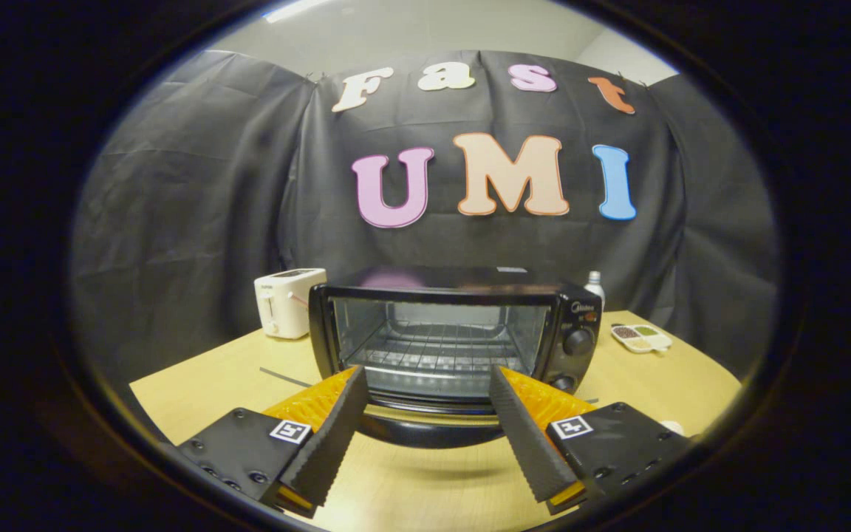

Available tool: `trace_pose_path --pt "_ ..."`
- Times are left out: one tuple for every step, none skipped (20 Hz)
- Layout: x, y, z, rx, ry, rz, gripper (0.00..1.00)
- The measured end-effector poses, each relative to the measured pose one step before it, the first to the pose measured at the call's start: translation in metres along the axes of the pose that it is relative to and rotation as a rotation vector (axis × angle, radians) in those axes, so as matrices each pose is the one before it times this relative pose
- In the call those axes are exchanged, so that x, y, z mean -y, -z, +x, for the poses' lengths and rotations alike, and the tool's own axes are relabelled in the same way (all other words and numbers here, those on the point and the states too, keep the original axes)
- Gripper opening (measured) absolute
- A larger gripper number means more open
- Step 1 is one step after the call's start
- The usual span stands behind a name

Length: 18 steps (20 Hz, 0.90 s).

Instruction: Open the toaster oven, put the food inside, and close the toaster oven door.

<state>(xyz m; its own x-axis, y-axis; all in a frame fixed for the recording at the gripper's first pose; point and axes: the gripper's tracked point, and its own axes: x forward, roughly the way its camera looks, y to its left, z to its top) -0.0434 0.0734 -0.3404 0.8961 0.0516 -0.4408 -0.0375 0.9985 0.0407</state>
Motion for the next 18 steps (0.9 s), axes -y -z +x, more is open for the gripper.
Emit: trace_pose_path --pt "-0.0002 0.00675 -0.00362 -0.00964 -0.00455 0.0048 1.0" --pt "-0.0005 0.00513 -0.00207 -0.00837 -0.00324 0.0052 1.0" --pt "0.00033 0.00703 -0.00334 -0.00823 -0.00218 0.00425 1.0" --pt "0.00004 0.00541 -0.00243 -0.00711 -0.00117 0.00404 1.0" --pt "-0.00001 0.006 -0.00127 -0.00705 -0.00081 0.00134 1.0" --pt "-0.00041 0.00584 -0.00166 -0.00924 -0.00044 0.00006 1.0" --pt "-0.00078 0.00686 -0.00162 -0.01091 -0.00171 0.00038 1.0" --pt "-0.0012 0.00653 -0.00048 -0.01187 -0.00512 0.00215 1.0" --pt "-0.00036 0.0068 -0.00026 -0.01126 -0.001 0.00117 1.0" --pt "0.00027 0.00582 0.00163 -0.01375 -0.00099 0.00097 1.0" --pt "-0.00031 0.00918 0.00122 -0.0216 -0.0017 0.00251 1.0" --pt "0.00004 0.00841 0.0026 -0.02138 -0.0011 0.00625 1.0" --pt "0.00071 0.01167 0.00191 -0.02616 -0.00181 0.00367 1.0" --pt "0.00027 0.00706 0.00273 -0.01988 -0.00115 0.00495 1.0" --pt "0.0003 0.00757 0.0039 -0.01935 0.00064 0.0005 1.0" --pt "-0.00008 0.00197 0.00221 -0.00489 -0.00084 -0.00041 1.0" --pt "0.0001 -0.00221 -0.00032 0.01459 0.00184 -0.00286 1.0" --pt "0.00032 -0.00291 0.00007 0.00927 0.00402 -0.00531 1.0"
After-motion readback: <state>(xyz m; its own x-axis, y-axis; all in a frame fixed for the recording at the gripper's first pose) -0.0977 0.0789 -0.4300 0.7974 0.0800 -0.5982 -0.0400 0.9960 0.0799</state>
